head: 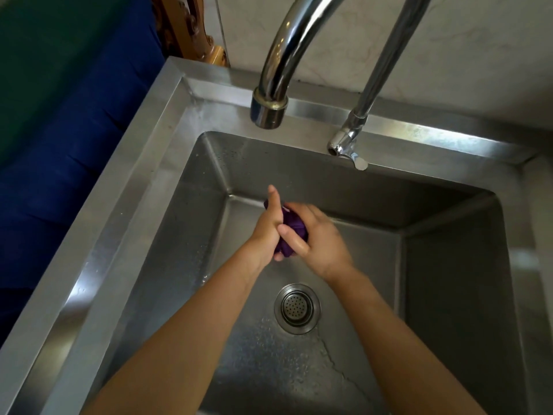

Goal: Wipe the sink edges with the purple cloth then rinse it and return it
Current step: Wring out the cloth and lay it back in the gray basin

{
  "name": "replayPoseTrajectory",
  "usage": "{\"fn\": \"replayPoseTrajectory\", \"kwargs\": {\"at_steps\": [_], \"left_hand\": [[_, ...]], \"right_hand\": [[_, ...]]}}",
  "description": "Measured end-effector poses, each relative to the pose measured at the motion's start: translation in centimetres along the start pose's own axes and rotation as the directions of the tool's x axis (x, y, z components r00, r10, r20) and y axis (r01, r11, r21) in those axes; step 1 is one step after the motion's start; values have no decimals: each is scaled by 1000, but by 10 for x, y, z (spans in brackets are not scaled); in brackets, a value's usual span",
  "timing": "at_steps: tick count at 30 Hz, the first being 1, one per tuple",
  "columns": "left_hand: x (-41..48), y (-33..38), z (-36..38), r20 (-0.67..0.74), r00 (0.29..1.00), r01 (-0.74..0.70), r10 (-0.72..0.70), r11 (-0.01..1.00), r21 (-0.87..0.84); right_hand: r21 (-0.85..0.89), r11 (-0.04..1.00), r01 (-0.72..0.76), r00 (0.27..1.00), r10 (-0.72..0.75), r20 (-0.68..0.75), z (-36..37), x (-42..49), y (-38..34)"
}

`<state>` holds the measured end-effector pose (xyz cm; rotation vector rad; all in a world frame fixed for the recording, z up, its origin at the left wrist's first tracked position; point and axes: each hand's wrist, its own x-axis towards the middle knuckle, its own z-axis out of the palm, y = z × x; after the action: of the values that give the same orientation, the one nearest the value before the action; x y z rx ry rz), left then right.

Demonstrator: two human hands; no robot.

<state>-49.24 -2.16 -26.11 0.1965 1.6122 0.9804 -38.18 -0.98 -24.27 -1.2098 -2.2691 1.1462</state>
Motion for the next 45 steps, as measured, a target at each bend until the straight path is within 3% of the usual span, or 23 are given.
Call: {"fn": "replayPoseTrajectory", "kwargs": {"at_steps": [4, 11, 15, 18, 20, 22, 24, 27, 29, 31, 34, 36, 39, 42, 45], "left_hand": [[1, -1, 3, -62, 997, 46, -47, 999, -19], [-4, -12, 1, -197, 962, -166, 189, 977, 131], [-18, -15, 1, -197, 959, -169, 202, 970, 173], [-25, -22, 2, -273, 942, -143, 197, 968, 206], [-27, -27, 0, -380, 884, -136, 272, 928, 347], [-25, -28, -5, -439, 840, -148, 320, 912, 382], [-17, -28, -12, -437, 858, -154, 269, 947, 281], [-9, -21, -19, -339, 940, -71, 41, 995, -75], [-14, -14, -14, -200, 977, 45, -75, 988, -150], [-22, -10, -5, -163, 980, 91, -112, 987, -129], [-22, -14, 3, -276, 960, -77, 43, 990, -115], [-23, -17, 3, -365, 906, -178, 214, 975, 130], [-29, -16, 4, -380, 837, -230, 393, 884, 406], [-27, -17, 5, -376, 787, -289, 490, 830, 476], [-21, -22, 0, -341, 780, -313, 524, 799, 514]], "right_hand": [[-213, 977, 2, 988, -35, -147, 9, -1, -4], [-340, 939, -49, 955, -56, -291, 18, 4, 2], [-331, 898, -290, 936, 194, -293, 18, 10, -1], [-328, 849, -415, 902, 335, -272, 23, 13, -5], [-220, 834, -506, 861, 475, -179, 27, 17, -7], [-37, 833, -552, 834, 551, -22, 23, 18, -6], [87, 879, -470, 883, 466, 62, 13, 11, -8], [10, 994, -113, 992, 112, 64, 3, -5, -12], [-53, 990, 131, 988, -126, 88, 3, -7, -10], [-172, 959, 223, 975, -222, 27, 7, -4, -6], [-283, 944, 170, 933, -247, -260, 14, 2, -3], [-299, 950, 96, 916, -202, -347, 19, 6, -2], [-187, 982, -35, 930, -37, -366, 20, 11, -5], [-90, 987, -135, 945, 101, -310, 19, 17, -6], [-54, 970, -236, 950, 219, -221, 20, 22, -7]]}}
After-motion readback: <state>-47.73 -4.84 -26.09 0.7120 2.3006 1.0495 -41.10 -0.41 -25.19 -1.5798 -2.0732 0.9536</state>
